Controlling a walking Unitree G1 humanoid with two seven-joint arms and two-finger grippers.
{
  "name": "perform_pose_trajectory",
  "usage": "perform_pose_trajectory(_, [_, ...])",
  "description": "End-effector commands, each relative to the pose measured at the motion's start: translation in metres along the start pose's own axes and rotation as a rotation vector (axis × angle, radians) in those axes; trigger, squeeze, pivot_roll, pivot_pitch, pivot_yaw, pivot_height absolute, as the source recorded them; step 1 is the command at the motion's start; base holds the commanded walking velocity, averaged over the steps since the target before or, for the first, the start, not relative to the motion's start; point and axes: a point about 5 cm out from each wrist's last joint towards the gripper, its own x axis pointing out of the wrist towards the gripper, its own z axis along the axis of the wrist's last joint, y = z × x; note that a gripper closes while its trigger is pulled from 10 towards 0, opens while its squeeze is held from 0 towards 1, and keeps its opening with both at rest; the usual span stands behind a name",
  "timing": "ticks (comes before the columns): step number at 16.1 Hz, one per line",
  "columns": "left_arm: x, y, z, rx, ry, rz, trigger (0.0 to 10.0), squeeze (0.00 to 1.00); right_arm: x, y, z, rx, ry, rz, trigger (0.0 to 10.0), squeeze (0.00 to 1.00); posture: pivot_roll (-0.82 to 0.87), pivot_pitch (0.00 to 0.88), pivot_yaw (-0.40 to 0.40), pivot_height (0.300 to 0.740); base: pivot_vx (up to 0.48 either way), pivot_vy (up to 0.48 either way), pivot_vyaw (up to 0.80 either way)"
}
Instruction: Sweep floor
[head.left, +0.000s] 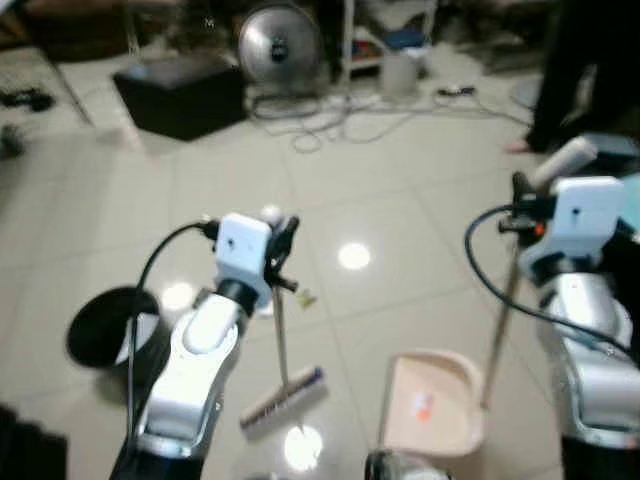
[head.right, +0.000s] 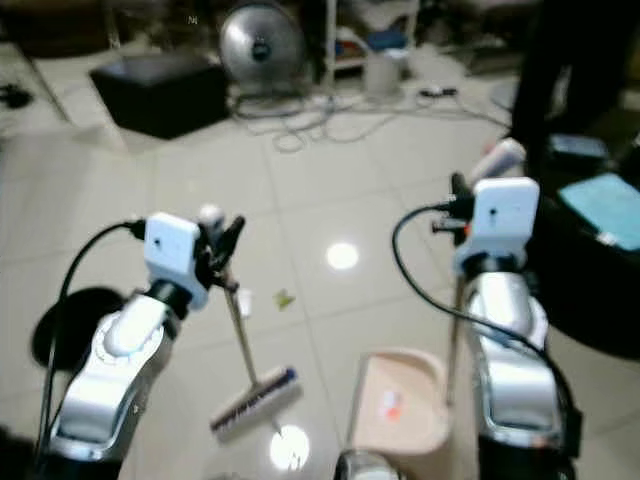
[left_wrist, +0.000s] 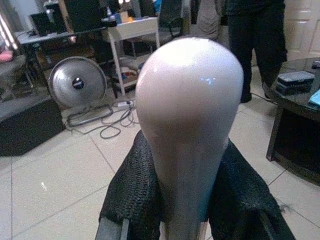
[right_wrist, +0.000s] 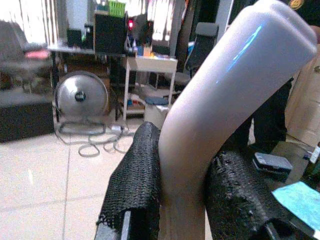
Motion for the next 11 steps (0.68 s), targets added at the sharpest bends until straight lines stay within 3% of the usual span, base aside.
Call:
perform_pose_trajectory(1, [0.0037, 0.0015, 0.0111, 0.017, -0.051, 0.012, 10.0, 0.0, -0.0007, 0.0001, 0.0141, 0.017, -0.081, 0.01, 10.0, 0.0, -0.06, 0.094, 0.043, 0.74, 0.416, 0.0, 0.0])
perform_pose_trajectory(11, [0.0075, 0.0062, 0.0165, 0.018, -0.088, 0.082, 10.0, 0.0, -0.0027, 0.007, 0.0112, 0.031, -0.091, 0.051, 10.0, 0.0, -0.06, 0.067, 0.041, 0.74, 0.441, 0.0, 0.0])
